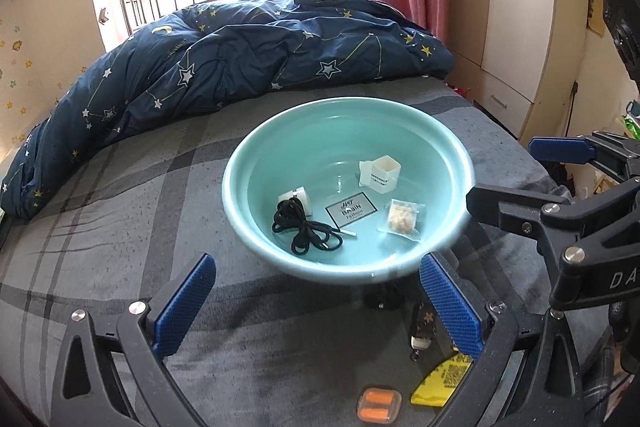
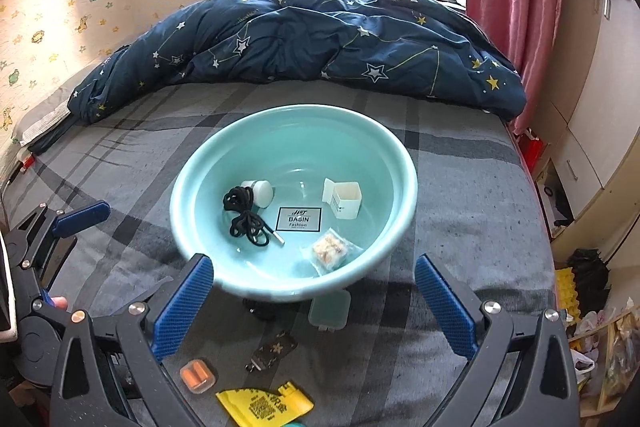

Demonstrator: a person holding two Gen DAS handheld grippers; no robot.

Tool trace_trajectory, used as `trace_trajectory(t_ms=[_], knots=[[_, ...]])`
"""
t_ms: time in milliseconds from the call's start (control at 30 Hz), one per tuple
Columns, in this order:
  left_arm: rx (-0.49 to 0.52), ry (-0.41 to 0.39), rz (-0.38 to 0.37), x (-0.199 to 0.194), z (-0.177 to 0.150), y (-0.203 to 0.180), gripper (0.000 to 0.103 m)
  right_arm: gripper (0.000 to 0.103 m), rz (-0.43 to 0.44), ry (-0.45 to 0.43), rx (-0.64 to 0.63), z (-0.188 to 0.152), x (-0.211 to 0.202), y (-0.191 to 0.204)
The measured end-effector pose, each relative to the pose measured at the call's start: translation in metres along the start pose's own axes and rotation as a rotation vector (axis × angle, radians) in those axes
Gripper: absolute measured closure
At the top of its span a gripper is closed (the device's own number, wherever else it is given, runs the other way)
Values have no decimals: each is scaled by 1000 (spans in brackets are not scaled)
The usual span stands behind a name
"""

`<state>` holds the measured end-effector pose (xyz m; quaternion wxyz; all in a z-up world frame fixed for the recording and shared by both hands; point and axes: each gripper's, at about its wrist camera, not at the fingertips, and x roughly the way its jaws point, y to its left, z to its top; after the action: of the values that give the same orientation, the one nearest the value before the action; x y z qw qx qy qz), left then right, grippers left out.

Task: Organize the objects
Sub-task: 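Withdraw both grippers from the basin toward the items on the blanket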

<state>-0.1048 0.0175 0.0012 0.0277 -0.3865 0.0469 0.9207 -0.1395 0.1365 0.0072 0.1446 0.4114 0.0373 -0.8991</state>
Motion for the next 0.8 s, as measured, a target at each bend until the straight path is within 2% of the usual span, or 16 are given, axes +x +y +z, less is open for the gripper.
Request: trace_trajectory(t_ms=[533, 800], knots=[[12, -29, 13, -34, -33, -15, 0, 0, -1, -24, 4, -43, -36, 6], [-4, -20, 0, -44, -53, -20, 0, 0, 3, -34, 12, -60, -49, 6]])
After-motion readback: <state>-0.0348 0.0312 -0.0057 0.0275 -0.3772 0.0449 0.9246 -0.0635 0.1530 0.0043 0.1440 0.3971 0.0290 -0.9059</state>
